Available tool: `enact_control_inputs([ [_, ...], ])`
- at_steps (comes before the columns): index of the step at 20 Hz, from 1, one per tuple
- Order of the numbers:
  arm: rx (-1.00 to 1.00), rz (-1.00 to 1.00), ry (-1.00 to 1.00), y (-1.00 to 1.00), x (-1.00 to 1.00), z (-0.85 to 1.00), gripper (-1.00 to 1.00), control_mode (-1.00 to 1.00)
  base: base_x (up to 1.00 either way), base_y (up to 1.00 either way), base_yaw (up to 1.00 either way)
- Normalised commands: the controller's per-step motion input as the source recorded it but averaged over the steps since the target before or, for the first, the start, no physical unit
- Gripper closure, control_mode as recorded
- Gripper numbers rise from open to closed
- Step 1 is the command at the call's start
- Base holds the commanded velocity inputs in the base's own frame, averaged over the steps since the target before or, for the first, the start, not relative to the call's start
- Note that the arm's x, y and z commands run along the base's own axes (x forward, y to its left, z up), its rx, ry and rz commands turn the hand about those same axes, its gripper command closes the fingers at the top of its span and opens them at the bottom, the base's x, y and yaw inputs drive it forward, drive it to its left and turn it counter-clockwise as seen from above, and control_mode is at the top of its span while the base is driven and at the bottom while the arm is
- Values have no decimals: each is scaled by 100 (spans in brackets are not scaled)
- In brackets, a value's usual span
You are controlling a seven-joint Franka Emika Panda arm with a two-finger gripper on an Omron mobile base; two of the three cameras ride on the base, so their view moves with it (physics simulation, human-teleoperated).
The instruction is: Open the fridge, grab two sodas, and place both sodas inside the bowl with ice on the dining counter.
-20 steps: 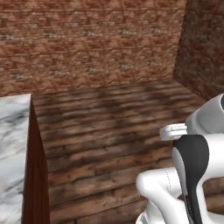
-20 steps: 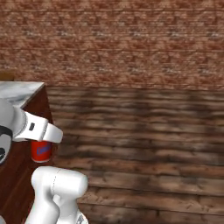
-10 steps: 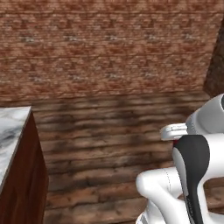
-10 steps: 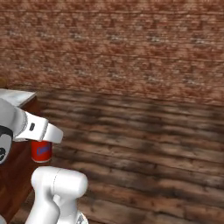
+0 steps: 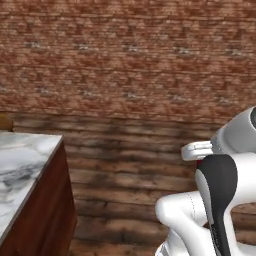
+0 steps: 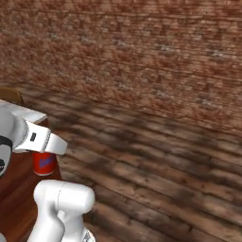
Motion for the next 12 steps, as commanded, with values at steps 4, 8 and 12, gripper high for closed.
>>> enact_control_inputs([
  [4,0,0,0,0,0,0,100,100,100,-36,41],
  [8,0,0,0,0,0,0,100,100,100,-36,42],
  [12,0,0,0,0,0,0,100,100,100,-28,45],
])
